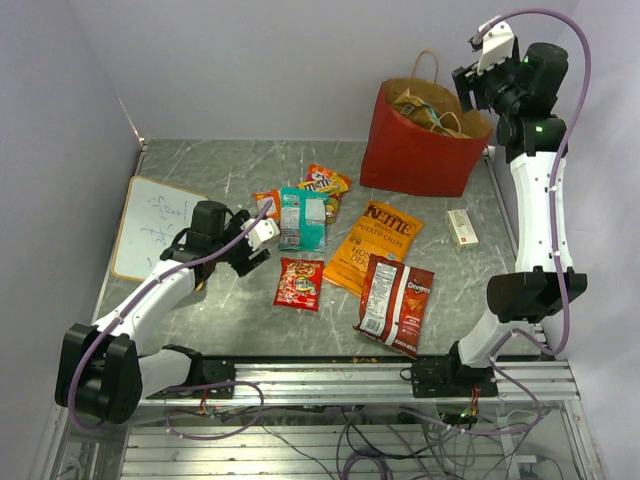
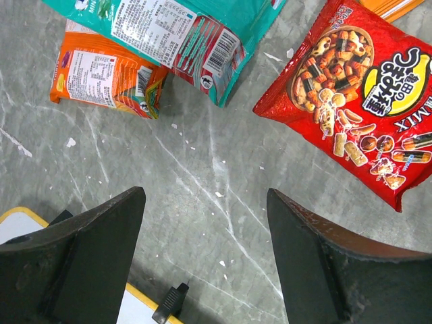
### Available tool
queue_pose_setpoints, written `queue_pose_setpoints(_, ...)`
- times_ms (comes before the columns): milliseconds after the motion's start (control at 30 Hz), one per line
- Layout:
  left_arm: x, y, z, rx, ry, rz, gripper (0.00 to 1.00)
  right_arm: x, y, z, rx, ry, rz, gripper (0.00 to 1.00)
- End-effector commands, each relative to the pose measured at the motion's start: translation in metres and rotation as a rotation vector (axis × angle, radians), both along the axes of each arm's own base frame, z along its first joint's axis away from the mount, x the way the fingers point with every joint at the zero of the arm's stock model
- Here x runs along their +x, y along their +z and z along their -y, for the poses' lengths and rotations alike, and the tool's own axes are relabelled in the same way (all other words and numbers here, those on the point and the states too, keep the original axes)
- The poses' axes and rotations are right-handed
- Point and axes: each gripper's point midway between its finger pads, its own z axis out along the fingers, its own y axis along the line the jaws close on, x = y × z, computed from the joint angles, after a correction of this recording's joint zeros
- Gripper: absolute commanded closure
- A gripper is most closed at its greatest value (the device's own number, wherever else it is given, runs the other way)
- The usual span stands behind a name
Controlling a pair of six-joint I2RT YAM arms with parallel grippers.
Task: Place the snacks into the paper bag
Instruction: Adjust the paper bag at the center of the board.
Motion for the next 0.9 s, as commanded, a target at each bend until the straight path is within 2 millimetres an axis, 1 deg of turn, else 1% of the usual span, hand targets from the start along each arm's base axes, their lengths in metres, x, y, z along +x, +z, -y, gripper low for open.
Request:
queue_pose_setpoints(0,-0.004,0.003,0.008,-0.023,-0.045,0.009,0.17,0.004,-0.047,-0.048,0.009,0.210,-0.167,0.29)
queue_pose_setpoints(100,-0.005,0.002,0.009,-0.023,-0.048,0.005,0.17,0.014,-0.061,-0.062,-0.027,0.223,-0.197,0.30)
queue_pose_setpoints(267,-0.005,0.002,0.009,-0.025,-0.048,0.004,0.17,0.027,-0.089,-0.083,-0.066,0.234,-0.253,0.31)
queue_pose_setpoints(367,-0.006,0.002,0.010,-0.026,-0.051,0.003,0.17,0.037,-0.103,-0.084,-0.080,0.210,-0.277,0.31)
queue_pose_setpoints(467,-0.006,0.002,0.010,-0.026,-0.050,0.002,0.17,0.050,-0.124,-0.083,-0.095,0.187,-0.315,0.33)
queue_pose_setpoints(600,-0.006,0.002,0.010,-0.027,-0.051,0.003,0.17,0.058,-0.144,-0.080,-0.122,0.170,-0.353,0.34)
queue_pose_setpoints(767,-0.006,0.000,0.009,-0.024,-0.050,-0.003,0.17,0.058,-0.165,-0.082,-0.127,0.185,-0.404,0.37)
queue_pose_setpoints(867,-0.006,0.000,0.009,-0.023,-0.050,0.000,0.17,0.054,-0.174,-0.088,-0.111,0.212,-0.434,0.41)
